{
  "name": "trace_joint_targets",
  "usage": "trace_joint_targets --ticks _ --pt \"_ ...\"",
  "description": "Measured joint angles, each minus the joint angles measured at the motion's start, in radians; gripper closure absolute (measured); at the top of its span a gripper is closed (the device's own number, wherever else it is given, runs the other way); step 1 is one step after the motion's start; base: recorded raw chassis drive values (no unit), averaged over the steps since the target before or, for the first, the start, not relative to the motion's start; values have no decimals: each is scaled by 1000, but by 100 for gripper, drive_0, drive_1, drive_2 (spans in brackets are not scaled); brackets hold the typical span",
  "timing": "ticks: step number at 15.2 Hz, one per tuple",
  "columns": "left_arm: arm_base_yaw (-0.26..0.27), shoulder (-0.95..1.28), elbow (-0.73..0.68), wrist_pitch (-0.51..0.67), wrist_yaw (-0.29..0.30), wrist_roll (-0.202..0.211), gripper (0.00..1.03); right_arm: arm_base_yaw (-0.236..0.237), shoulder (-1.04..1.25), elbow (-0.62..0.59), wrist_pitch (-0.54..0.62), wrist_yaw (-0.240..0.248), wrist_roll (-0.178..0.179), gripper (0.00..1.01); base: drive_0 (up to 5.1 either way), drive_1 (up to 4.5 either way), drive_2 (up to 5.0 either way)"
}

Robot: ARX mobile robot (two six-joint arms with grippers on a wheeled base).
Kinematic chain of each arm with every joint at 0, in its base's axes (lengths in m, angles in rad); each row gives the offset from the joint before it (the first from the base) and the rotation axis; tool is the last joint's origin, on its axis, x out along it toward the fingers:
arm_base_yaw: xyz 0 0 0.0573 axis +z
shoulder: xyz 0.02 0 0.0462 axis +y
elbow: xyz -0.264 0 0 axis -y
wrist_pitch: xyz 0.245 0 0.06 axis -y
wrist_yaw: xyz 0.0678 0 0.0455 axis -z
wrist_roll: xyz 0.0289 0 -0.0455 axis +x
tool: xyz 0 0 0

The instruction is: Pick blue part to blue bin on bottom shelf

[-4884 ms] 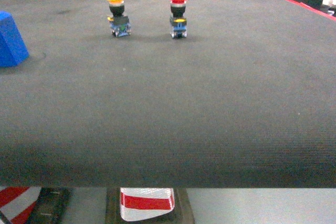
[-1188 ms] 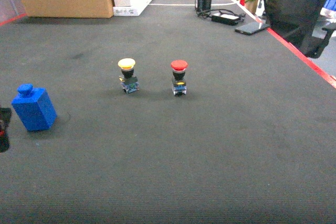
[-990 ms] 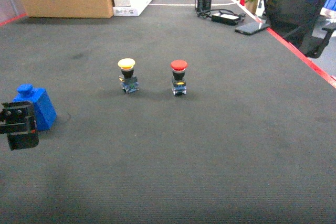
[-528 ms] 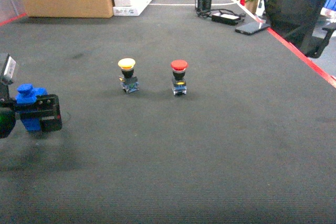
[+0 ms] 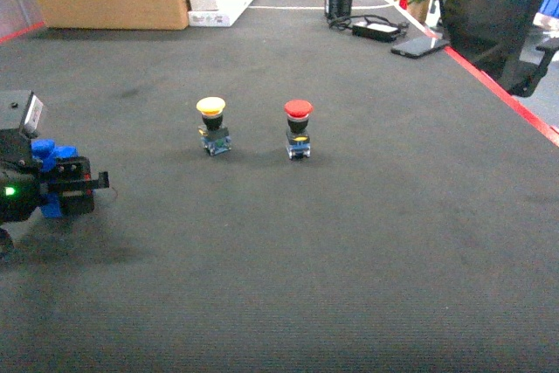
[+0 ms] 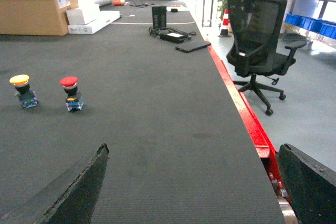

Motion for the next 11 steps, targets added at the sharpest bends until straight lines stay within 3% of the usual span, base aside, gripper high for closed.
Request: trace_joint_targets --ticks 1,4,7,9,11 --pt "0 0 0 2 0 0 56 0 0 0 0 0 0 3 0 0 0" --pt "1 -26 -47 40 -14 -1 59 0 0 0 0 0 0 3 0 0 0" --pt "-38 -318 -387 237 -76 -27 59 0 0 0 0 0 0 3 0 0 0" --pt "-102 -666 -603 80 -126 -14 59 0 0 0 0 0 0 3 0 0 0" --pt "-185 -1063 -662 -204 -200 -11 59 0 0 0 0 0 0 3 0 0 0"
